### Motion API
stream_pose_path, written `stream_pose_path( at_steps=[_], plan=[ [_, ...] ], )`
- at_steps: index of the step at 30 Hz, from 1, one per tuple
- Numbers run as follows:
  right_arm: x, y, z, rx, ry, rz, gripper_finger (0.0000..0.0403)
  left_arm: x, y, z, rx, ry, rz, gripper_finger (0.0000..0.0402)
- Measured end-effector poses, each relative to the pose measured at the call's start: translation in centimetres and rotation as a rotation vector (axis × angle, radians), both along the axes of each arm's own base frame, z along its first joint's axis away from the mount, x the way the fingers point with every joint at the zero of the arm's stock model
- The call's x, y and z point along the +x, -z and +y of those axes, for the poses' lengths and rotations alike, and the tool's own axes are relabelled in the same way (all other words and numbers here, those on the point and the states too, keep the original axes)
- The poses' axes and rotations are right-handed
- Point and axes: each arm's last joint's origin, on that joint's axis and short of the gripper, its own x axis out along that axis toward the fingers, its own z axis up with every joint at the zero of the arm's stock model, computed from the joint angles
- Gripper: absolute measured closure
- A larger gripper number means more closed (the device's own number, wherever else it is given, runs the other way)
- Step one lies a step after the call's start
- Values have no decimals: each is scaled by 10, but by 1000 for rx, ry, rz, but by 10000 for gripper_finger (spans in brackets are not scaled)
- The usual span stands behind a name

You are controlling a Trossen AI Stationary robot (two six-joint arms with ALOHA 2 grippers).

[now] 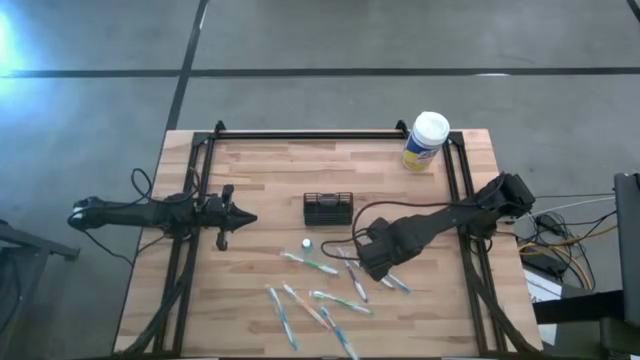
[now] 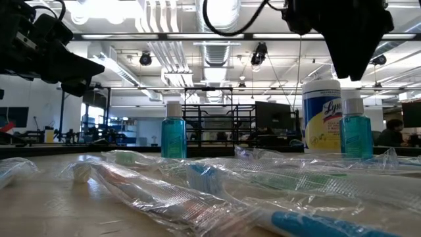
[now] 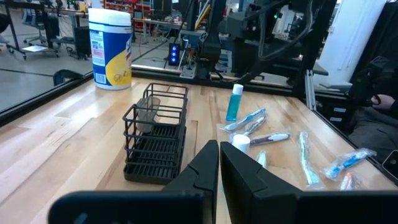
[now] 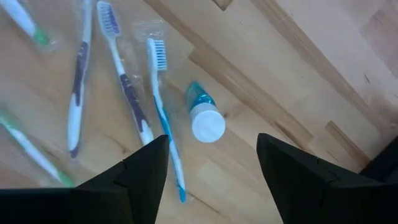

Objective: Pick & Place toothbrushing station
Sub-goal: Put the right blue mouthwash bottle into the black organizer

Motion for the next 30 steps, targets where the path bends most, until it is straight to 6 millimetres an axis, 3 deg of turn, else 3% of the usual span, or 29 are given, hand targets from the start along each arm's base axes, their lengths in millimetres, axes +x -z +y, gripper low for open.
stream_pose_path(
  at_steps=[30],
  plan=[
    [-3,32,0,21,39,-6,179,0,0,0,0,-1,1,381]
  ],
)
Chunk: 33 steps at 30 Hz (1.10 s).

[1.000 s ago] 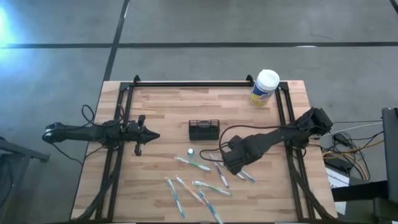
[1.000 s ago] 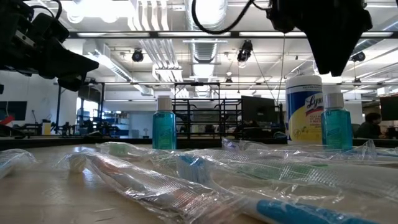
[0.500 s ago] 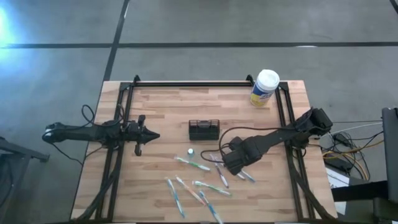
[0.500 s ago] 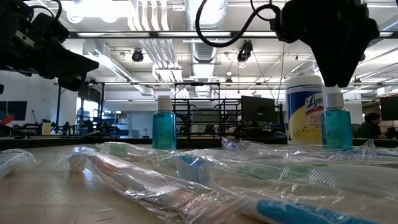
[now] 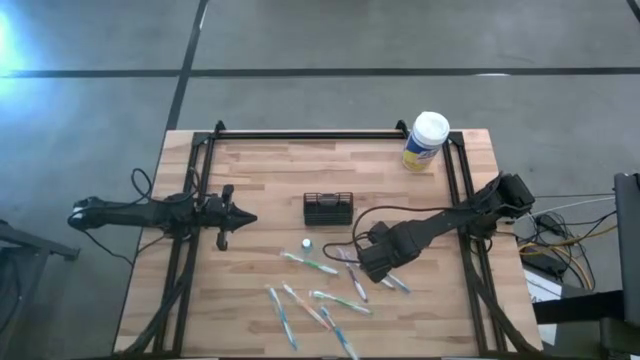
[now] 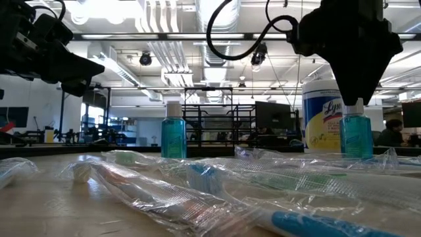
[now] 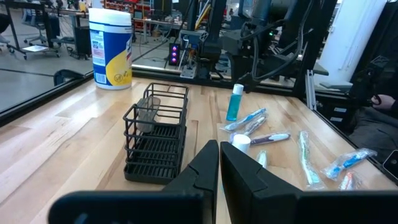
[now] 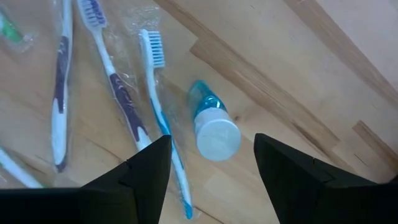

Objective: Pick & Place toothbrushing station
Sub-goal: Put the right blue mouthwash bottle into the black organizer

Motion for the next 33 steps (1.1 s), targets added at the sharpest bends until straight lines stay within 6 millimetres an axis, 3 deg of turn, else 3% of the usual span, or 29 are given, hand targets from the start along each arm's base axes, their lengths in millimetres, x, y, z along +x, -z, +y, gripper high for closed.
stream_pose_path(
  at_steps=[11,33],
  plan=[
    [2,1,0,9,-16,-15,189,0,0,0,0,0,0,381],
    [2,1,0,8,-67,-9,315,0,0,0,0,0,0,381]
  ],
)
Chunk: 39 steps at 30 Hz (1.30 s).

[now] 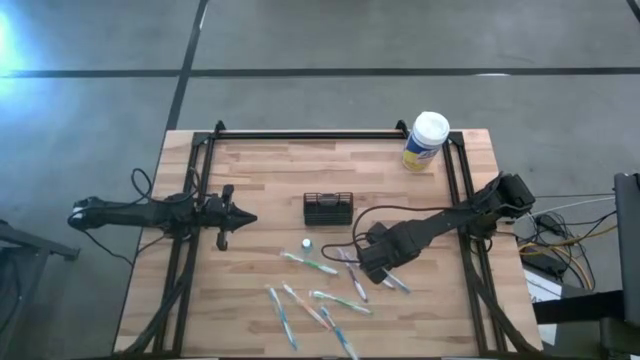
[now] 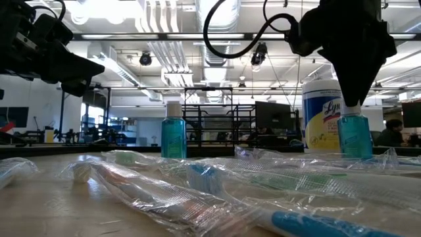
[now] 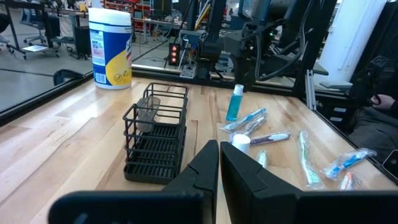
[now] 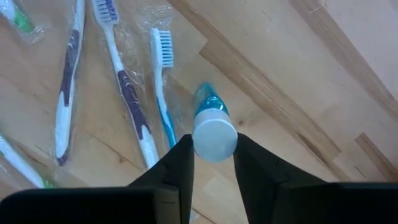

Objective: Pick & Place toothbrushing station
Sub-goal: Put the right blue mouthwash bottle into the black organizer

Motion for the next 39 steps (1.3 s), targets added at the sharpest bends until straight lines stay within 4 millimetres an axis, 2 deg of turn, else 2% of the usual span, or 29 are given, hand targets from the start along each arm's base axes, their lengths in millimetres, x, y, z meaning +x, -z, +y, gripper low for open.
stream_pose_path(
  at_steps=[10,16,21,26,32,36,39],
  plan=[
    [0,-3,-2,-53,-67,-28,326,0,0,0,0,0,0,381],
    [-10,-29,-1,-76,-91,-159,350,0,0,0,0,-1,1,381],
    [-20,-45,1,-55,-78,-232,391,0,0,0,-1,1,3,381],
    [-17,-39,2,-57,-89,-208,395,0,0,0,-12,11,4,381],
    [1,-10,-3,-90,-110,-113,391,0,0,0,-12,11,3,381],
    [20,9,-12,-91,-172,-107,351,0,0,0,-12,11,1,381],
    [28,12,-23,-91,-176,-117,305,0,0,0,-13,11,1,381]
  ],
)
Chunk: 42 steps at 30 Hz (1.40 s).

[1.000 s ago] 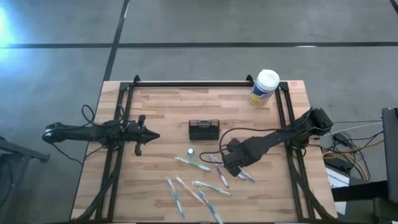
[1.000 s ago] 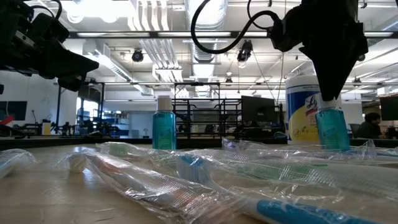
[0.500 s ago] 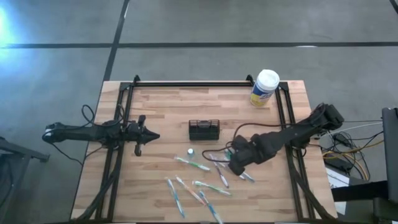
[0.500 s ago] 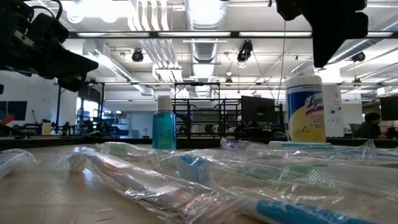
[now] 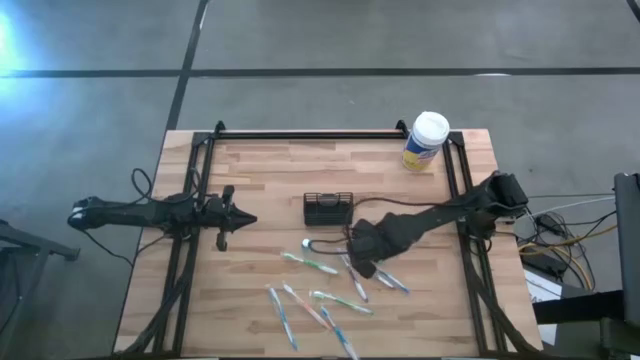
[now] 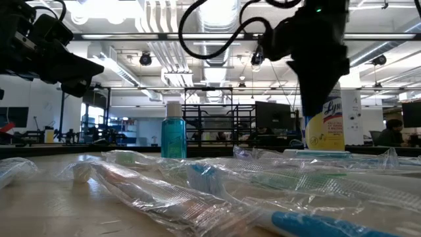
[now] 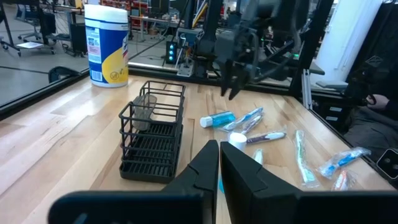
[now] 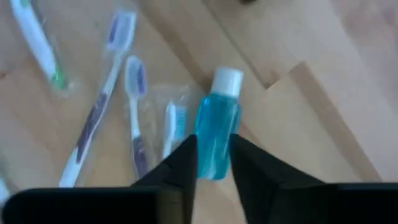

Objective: Pick & Place toothbrushing station
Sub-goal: Put the right blue mouthwash bottle into the black organizer

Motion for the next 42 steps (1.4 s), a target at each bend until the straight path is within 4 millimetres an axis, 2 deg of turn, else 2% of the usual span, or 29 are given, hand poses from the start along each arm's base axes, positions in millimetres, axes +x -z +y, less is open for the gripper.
stream_pose_path(
  at_steps=[6,13,19,24,36,39,42],
  plan=[
    [7,5,-22,4,19,-2,231,0,1,0,-1,4,7,381],
    [15,20,-29,107,-16,-78,207,0,2,0,0,7,17,381],
    [5,39,-34,90,9,-36,207,0,2,0,0,7,19,381],
    [3,54,-36,93,-2,-90,207,0,2,0,0,7,20,381],
    [-9,75,-43,85,-49,-95,213,0,2,0,0,6,21,381],
    [-12,81,-44,81,-72,-107,237,0,2,0,3,5,20,381],
    [-13,83,-45,75,-83,-111,293,0,2,0,3,5,20,381]
  ],
)
